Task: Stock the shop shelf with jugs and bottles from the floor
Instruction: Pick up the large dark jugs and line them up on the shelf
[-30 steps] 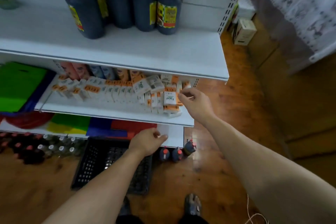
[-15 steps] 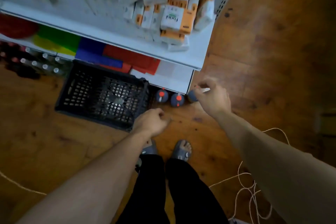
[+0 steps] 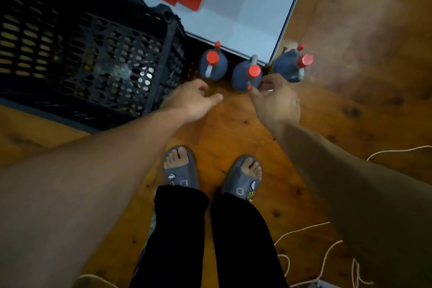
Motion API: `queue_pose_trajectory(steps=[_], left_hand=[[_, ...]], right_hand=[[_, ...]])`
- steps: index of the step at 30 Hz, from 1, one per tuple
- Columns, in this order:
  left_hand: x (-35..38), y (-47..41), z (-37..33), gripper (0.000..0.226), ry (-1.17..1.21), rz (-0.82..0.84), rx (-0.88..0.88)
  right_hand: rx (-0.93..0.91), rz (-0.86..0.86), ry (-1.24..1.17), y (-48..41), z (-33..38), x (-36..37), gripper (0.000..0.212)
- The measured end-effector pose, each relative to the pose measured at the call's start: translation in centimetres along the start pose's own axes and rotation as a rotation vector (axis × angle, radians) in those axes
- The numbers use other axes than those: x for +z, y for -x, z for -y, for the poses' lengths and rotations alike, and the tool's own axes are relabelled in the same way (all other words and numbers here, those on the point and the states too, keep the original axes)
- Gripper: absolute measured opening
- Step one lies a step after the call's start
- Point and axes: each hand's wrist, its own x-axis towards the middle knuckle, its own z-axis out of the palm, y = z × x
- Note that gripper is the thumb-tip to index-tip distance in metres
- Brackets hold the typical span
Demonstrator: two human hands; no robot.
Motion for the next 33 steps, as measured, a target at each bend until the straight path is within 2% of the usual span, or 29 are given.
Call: queue_pose_trajectory(steps=[4, 8, 14, 19, 24, 33], left_hand=[[1.6, -4.6, 1.2, 0.068, 0.103, -0.158, 0.004], [2.2, -7.9, 0.6, 0.07, 0.173, -0.3, 0.113], [2.5, -10.2, -0.7, 0.039, 0.122, -0.437, 0.154], [2.7, -10.1, 0.0, 0.039, 0.148, -0.465, 0.204], [2.3, -7.1, 0.4, 0.043, 0.184, -0.464, 0.222], [-4.2, 5.1, -2.3, 0.04, 0.283, -0.43, 0.308]], right_hand=[[0.005, -0.051, -0.043, -3.0, -1.8, 3.3, 0.045], [-0.035, -0.072, -0.071, -5.0, -2.0, 4.5, 0.047], [-0.044, -0.102, -0.083, -6.7, -1.9, 5.8, 0.041], [-0.051, -0.145, -0.1, -6.8, -1.8, 6.0, 0.032], [-0.064, -0.111, -0.08, -4.9, -1.7, 4.6, 0.03], [-0.22, -0.108, -0.039, 4.8, 3.4, -3.7, 0.025]])
